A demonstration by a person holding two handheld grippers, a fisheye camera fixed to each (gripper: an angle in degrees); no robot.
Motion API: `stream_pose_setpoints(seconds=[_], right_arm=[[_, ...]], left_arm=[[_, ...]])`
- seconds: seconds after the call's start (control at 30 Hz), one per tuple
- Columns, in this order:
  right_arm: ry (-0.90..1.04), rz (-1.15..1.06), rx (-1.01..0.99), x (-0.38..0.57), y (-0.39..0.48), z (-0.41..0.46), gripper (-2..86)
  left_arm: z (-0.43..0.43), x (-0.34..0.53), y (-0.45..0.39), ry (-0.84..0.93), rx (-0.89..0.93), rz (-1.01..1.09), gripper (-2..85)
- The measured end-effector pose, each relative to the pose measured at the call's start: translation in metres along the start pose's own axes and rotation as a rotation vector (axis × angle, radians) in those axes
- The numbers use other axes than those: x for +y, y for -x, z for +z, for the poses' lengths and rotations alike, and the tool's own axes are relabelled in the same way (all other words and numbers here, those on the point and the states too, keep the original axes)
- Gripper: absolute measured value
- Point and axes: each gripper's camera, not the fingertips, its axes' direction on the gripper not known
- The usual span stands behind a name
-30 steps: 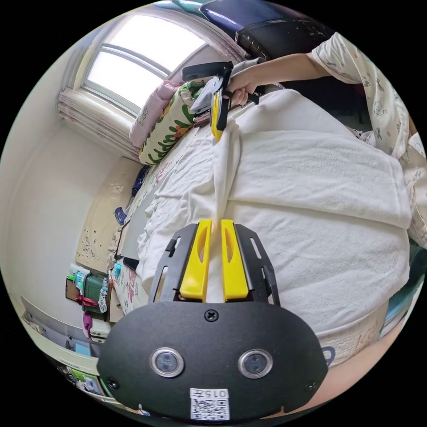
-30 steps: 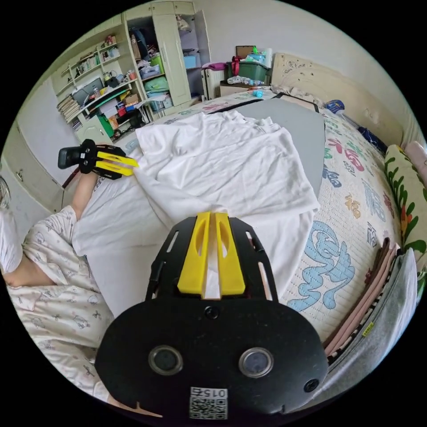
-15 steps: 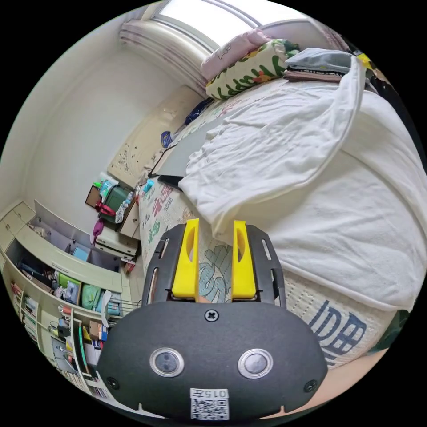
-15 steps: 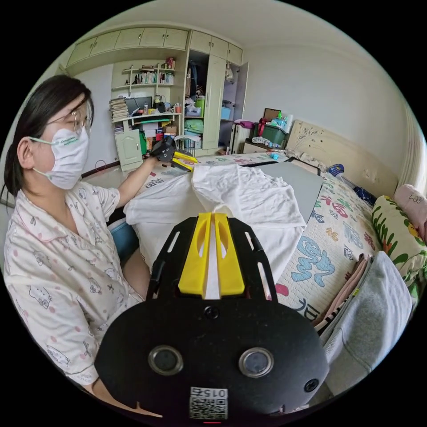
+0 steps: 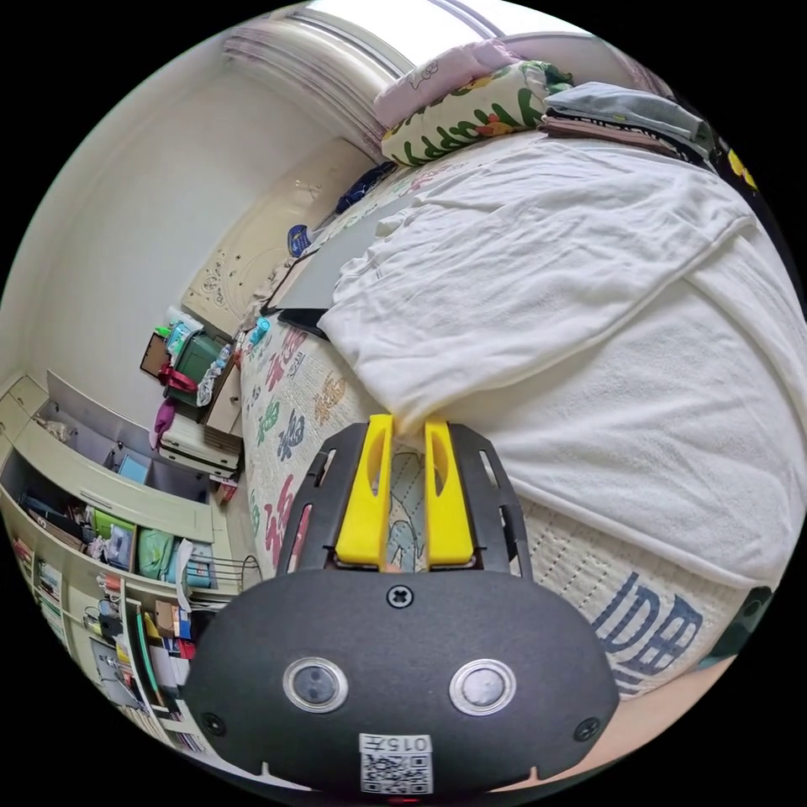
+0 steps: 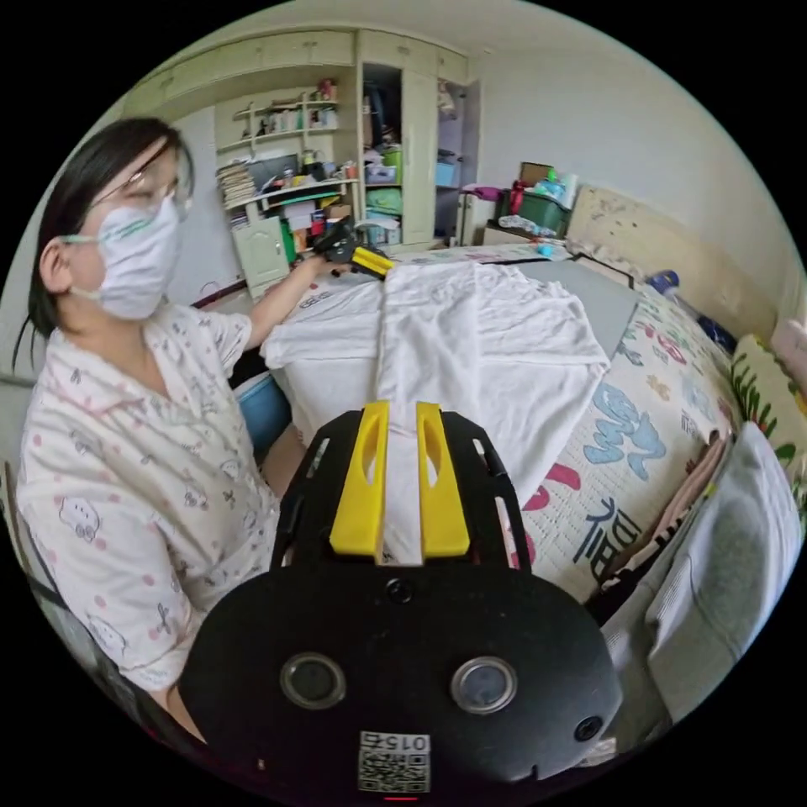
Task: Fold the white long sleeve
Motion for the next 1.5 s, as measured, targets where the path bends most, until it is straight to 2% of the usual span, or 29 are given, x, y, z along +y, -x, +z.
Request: stream_pose_setpoints(seconds=[0.07,0.13,0.2,0.27,0.37,0.5,0.6,0.7,0.8,0.9,1.03,1.13,1.23,1.5], right_arm=[[0.020,0.152,0.006,-0.007,-0.033,0.017,9.1],[0.071,0.176,0.000,-0.010,-0.043,0.033,9.3],[0.107,0.178,0.000,-0.012,-0.044,0.045,8.4],[0.131,0.157,-0.002,-0.011,-0.040,0.049,4.0],[0.092,0.142,0.034,-0.002,-0.032,0.030,0.4],[0.061,0.166,0.074,0.012,-0.027,0.004,-0.3],[0.120,0.170,0.095,0.021,-0.024,0.012,0.1],[0.147,0.137,0.094,0.024,-0.013,0.016,2.2],[0.042,0.120,0.223,0.025,0.012,-0.009,5.8],[-0.052,0.017,0.161,0.022,0.056,-0.023,7.6],[0.067,-0.150,0.102,0.015,0.112,0.018,10.9],[0.179,-0.184,0.120,0.018,0.125,0.051,9.6],[0.258,-0.176,0.160,0.029,0.123,0.070,3.3],[0.225,-0.210,0.118,0.052,0.141,0.054,-0.3]], left_arm=[[0.005,0.011,0.007,-0.003,0.006,-0.005,5.9],[0.008,0.019,0.011,-0.003,0.007,-0.011,5.9],[0.012,0.026,0.015,-0.003,0.007,-0.014,5.7],[0.015,0.036,0.021,-0.005,0.009,-0.014,5.3],[0.012,0.045,0.026,-0.011,-0.007,-0.006,3.7],[0.013,0.057,0.033,-0.013,-0.015,0.004,2.2],[0.023,0.063,0.033,0.014,-0.032,0.025,1.6],[0.026,0.069,0.038,0.015,-0.027,0.024,1.3],[0.029,0.077,0.047,0.008,-0.013,0.010,1.2],[0.030,0.081,0.054,0.007,-0.008,-0.002,1.2],[0.030,0.089,0.071,0.014,0.036,-0.045,1.1],[0.030,0.092,0.079,0.014,0.050,-0.060,1.1],[0.034,0.091,0.081,0.021,0.040,-0.048,1.2],[0.038,0.083,0.090,0.021,0.032,-0.052,1.0]])
